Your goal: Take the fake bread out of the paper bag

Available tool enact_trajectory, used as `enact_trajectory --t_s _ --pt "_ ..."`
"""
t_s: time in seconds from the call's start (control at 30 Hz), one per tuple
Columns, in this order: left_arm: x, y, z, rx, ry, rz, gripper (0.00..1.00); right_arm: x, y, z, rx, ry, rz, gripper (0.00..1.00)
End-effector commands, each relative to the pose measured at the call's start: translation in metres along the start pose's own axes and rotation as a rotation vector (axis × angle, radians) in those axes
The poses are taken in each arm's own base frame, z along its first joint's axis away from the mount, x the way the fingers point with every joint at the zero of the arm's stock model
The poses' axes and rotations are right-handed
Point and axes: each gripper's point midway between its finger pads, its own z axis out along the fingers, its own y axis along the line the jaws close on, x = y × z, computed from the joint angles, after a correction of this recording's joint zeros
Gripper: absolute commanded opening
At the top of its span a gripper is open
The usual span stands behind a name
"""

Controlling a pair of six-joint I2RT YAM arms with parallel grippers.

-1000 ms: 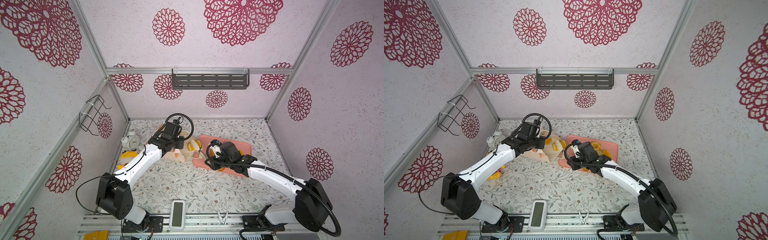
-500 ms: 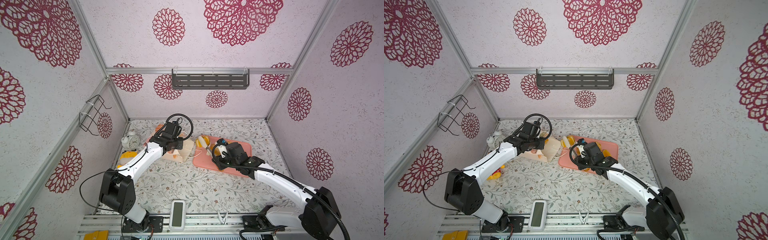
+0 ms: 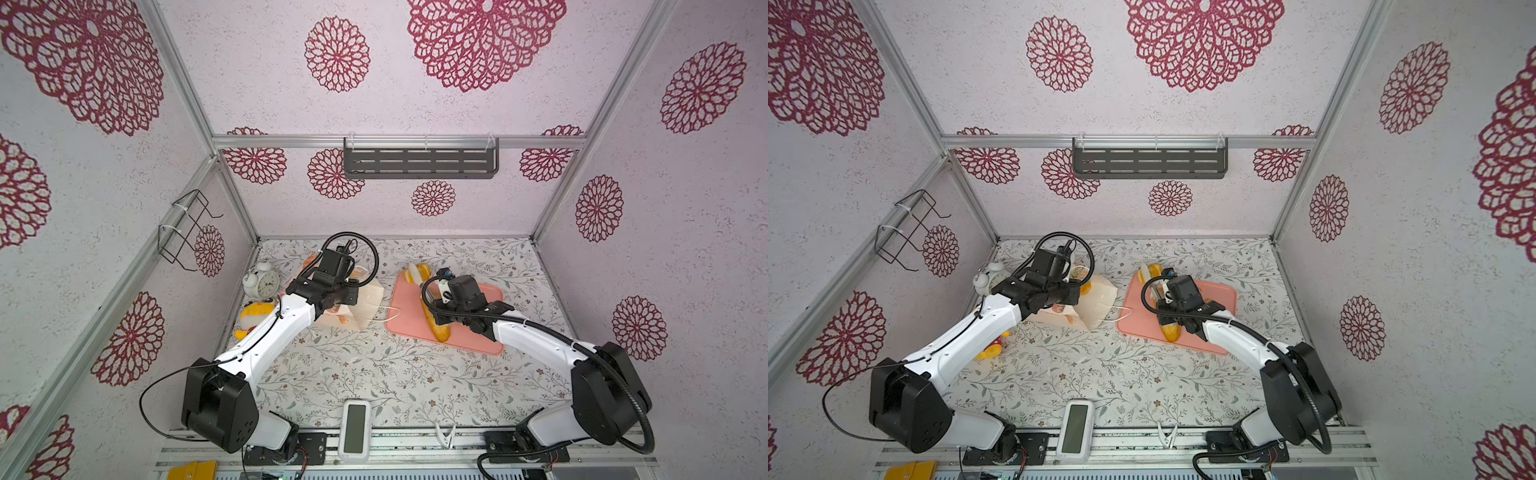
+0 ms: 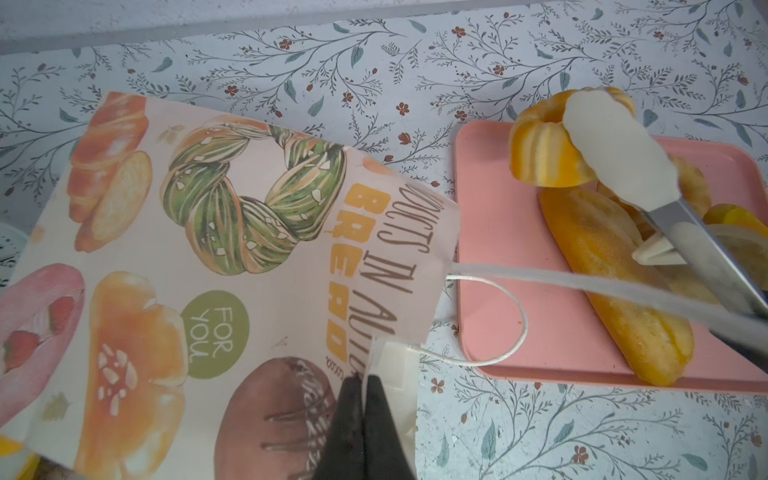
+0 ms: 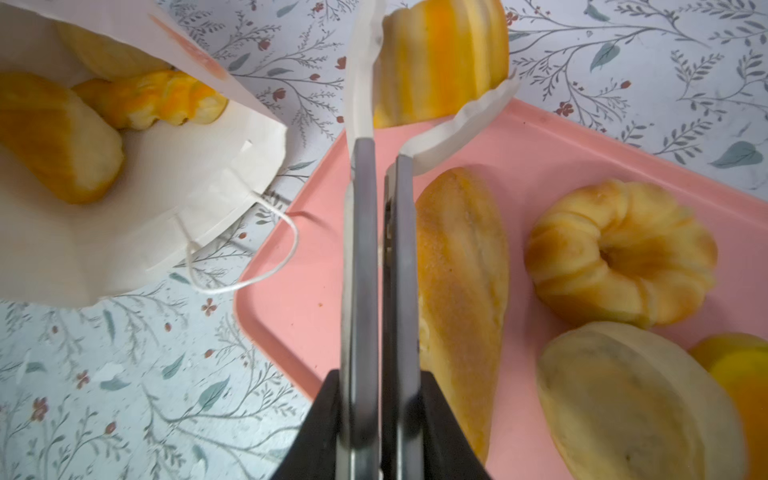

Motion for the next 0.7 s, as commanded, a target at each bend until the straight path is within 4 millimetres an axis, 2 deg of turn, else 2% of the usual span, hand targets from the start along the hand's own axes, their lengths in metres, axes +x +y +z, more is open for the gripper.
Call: enact_trajectory --t_s 0.0,0.17,0.33,0.5,0.67 --pt "0.002 0.002 -0.01 0.005 0.0 0.004 0.0 -0.054 0.002 -0.003 0.006 -0.153 -0.027 0.0" --pt "0.001 0.001 -0.013 0.02 -0.004 0.004 0.0 -0.058 0.007 0.01 -0.019 -0.145 -0.001 0.0" --pt "0.004 -0.001 -0.012 0.03 -0.001 0.009 0.0 -0.051 0.013 0.02 -0.058 -0.127 0.041 0.0" --pt "0.006 0.0 -0.012 0.03 0.002 0.008 0.0 -0.04 0.025 0.027 -0.09 -0.077 0.043 0.0" --pt "0.007 -0.001 -0.012 0.035 0.001 0.008 0.0 -0.025 0.034 0.025 -0.105 -0.031 0.058 0.0"
